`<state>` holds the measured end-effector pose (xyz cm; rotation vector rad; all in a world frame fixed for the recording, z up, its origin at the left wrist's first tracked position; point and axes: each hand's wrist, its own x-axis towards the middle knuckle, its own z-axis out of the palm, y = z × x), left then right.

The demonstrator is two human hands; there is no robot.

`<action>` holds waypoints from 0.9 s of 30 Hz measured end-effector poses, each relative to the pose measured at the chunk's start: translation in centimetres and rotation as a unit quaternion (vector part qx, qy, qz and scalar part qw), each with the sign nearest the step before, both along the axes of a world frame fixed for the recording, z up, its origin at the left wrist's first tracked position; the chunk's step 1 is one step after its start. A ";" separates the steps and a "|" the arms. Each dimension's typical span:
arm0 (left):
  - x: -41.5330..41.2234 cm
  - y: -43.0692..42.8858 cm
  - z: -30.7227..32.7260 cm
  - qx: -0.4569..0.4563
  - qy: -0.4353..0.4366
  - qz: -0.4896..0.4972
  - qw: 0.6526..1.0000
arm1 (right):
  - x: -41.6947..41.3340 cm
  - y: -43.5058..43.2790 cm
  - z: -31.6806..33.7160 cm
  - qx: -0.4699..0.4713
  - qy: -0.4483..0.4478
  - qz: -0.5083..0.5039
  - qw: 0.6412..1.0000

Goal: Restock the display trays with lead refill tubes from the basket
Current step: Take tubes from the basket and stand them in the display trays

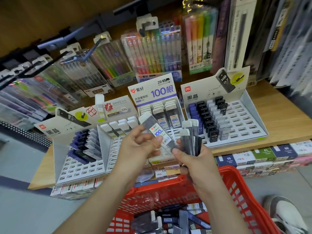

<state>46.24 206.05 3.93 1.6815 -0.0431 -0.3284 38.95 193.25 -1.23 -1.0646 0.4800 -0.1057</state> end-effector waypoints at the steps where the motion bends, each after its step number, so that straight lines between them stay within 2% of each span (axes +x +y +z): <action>1: 0.6 0.2 0.4 -0.003 -0.013 0.014 1.000 | 0.0 -0.2 -0.2 -0.010 0.002 -0.003 1.000; 8: 2.8 -0.2 2.8 0.163 -0.132 -0.053 0.976 | -0.3 -1.0 -1.0 -0.056 0.022 0.014 0.998; 10: 3.8 -0.3 3.4 0.168 -0.169 -0.032 0.971 | -0.4 -1.1 -1.0 -0.020 0.036 -0.001 0.999; 13: 5.8 -0.4 3.0 0.210 -0.231 0.000 0.950 | -0.6 -1.7 -0.8 0.117 0.017 -0.034 0.992; 15: 6.5 -0.7 2.1 0.250 -0.263 0.005 0.932 | -0.7 -2.1 -0.5 0.166 -0.004 -0.046 0.985; 19: 6.5 -1.7 0.4 0.300 -0.300 -0.010 0.906 | -0.9 -2.3 -0.5 0.198 -0.051 -0.059 0.977; 23: 6.3 -1.8 -0.3 0.335 -0.338 -0.031 0.879 | -1.0 -2.3 -0.3 0.199 -0.051 -0.063 0.977; 27: 6.4 -1.8 -0.3 0.346 -0.351 -0.041 0.869 | -1.2 -2.3 -0.2 0.207 -0.052 -0.056 0.975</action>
